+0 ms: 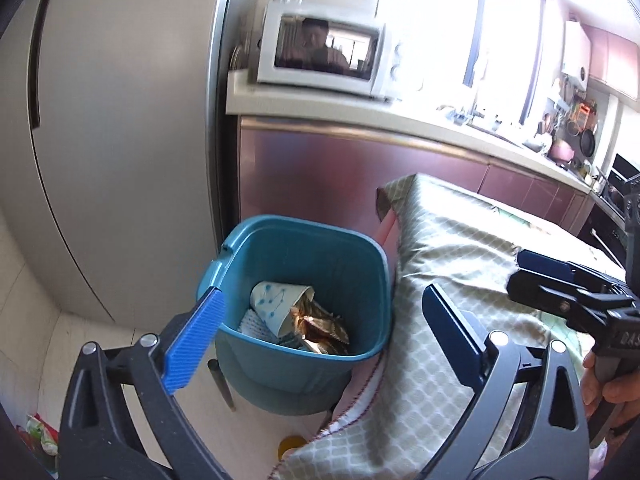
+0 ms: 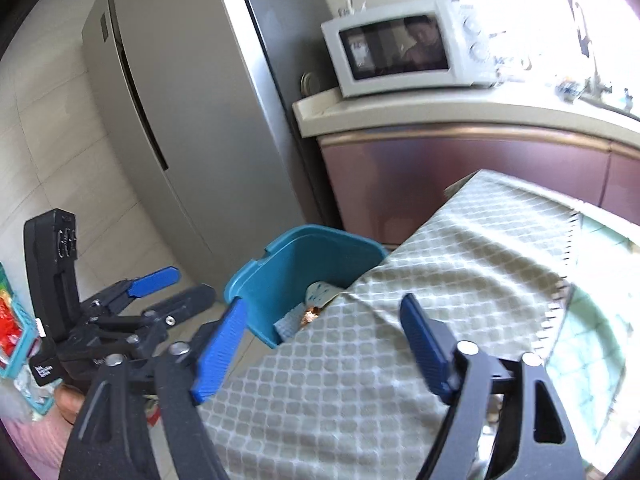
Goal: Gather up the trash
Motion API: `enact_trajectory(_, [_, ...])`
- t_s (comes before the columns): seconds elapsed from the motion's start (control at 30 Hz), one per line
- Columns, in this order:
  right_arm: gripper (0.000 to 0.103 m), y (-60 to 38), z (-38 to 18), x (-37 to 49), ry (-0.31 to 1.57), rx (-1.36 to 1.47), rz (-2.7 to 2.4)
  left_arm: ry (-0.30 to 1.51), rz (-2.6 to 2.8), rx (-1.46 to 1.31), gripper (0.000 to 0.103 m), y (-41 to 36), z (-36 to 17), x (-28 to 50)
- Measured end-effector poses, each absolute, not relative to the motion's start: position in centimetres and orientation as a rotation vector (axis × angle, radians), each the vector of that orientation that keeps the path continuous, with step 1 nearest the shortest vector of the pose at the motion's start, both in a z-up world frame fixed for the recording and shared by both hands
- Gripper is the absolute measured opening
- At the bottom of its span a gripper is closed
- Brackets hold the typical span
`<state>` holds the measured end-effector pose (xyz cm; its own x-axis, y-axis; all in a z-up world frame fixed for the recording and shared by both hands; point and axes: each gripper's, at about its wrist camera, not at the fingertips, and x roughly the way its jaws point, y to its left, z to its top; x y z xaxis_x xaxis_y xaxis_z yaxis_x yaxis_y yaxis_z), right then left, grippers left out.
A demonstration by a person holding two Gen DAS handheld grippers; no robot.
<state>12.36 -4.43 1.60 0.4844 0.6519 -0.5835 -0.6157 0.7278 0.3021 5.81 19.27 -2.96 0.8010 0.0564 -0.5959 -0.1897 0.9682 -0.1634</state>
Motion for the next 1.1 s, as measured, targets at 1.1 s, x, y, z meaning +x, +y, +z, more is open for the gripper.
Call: enact_trajectory(1.1, [0.096, -20.1, 6.0, -0.9, 0.338, 0.032, 0.32, 0.299, 0.105, -0.044, 0.097, 4.3, 4.2, -3.2])
